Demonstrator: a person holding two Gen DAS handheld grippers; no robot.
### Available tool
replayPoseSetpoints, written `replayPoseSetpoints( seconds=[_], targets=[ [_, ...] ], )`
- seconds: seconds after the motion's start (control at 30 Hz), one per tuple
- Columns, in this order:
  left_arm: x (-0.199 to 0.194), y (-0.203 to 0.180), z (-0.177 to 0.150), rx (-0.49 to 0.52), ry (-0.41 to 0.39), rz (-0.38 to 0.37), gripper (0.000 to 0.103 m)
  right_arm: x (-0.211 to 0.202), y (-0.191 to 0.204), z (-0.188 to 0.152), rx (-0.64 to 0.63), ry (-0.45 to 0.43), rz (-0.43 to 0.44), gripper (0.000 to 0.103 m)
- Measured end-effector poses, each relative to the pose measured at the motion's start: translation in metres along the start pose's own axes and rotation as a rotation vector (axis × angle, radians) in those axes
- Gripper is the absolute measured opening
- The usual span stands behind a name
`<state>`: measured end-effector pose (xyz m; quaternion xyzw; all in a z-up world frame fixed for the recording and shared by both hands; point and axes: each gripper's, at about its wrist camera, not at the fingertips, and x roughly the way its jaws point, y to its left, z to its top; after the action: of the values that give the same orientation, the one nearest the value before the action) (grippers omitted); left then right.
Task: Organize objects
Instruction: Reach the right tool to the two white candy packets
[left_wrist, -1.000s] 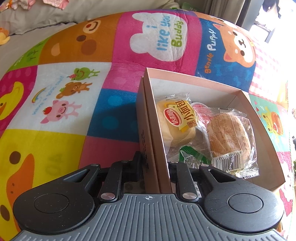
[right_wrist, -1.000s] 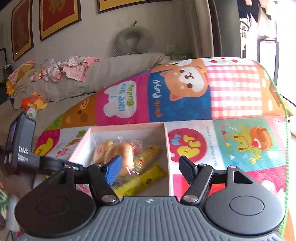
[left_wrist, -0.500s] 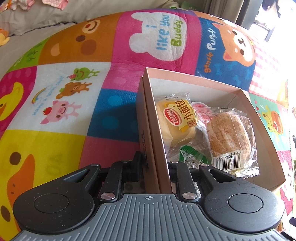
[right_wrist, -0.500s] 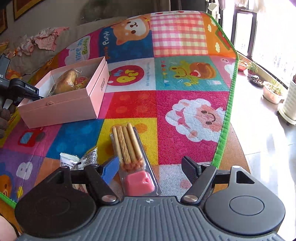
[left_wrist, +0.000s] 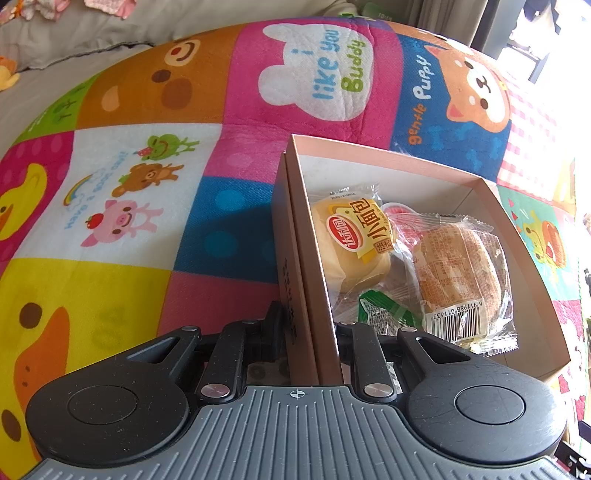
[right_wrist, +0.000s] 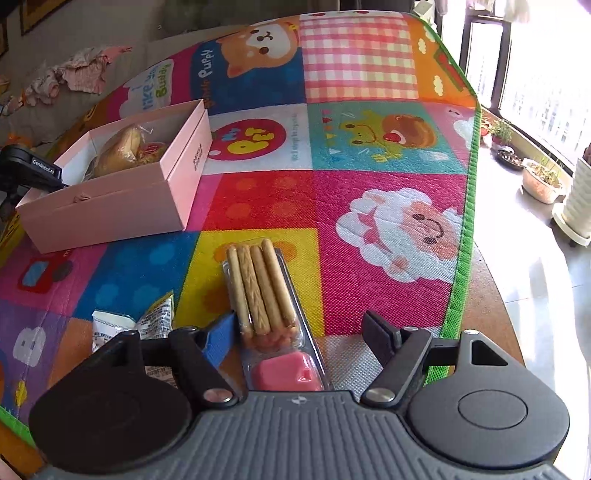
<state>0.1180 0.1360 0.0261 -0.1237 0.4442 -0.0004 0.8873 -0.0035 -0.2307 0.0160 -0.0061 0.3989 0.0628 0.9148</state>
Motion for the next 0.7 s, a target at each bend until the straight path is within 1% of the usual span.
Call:
replayPoseSetpoints(
  seconds=[0.1, 0.23, 0.3, 0.37, 0.47, 0.5, 0.57, 0.63, 0.7],
  targets=[
    [0.0, 0.0, 0.0, 0.001, 0.0, 0.0, 0.021, 0.003, -0.01, 0.001, 0.034, -0.004, -0.049, 0.074],
    [0.0, 0.0, 0.0, 0.001, 0.0, 0.0, 0.021, -0.001, -0.019, 0.001, 0.051, -0.008, -0.051, 0.074],
    [0.0, 0.0, 0.0, 0.001, 0.0, 0.0, 0.021, -0.011, -0.019, 0.0, 0.063, -0.036, 0.008, 0.074],
    [0.0, 0.0, 0.0, 0.001, 0.0, 0.001, 0.021, -0.026, -0.011, 0.0, 0.035, -0.065, 0.136, 0.075],
    [0.0, 0.0, 0.0, 0.001, 0.0, 0.0, 0.021, -0.043, 0.016, -0.002, -0.096, -0.068, 0.303, 0.084],
    [0.0, 0.0, 0.0, 0.001, 0.0, -0.001, 0.021, -0.045, 0.027, -0.004, -0.146, -0.063, 0.343, 0.085],
    [0.0, 0.0, 0.0, 0.001, 0.0, 0.0, 0.021, -0.047, 0.051, -0.009, -0.258, -0.057, 0.37, 0.085],
    [0.0, 0.0, 0.0, 0.002, 0.0, 0.001, 0.021, -0.043, 0.069, -0.016, -0.337, -0.06, 0.35, 0.085],
    [0.0, 0.0, 0.0, 0.003, 0.001, 0.001, 0.021, -0.037, 0.078, -0.019, -0.357, -0.052, 0.317, 0.085]
  ],
)
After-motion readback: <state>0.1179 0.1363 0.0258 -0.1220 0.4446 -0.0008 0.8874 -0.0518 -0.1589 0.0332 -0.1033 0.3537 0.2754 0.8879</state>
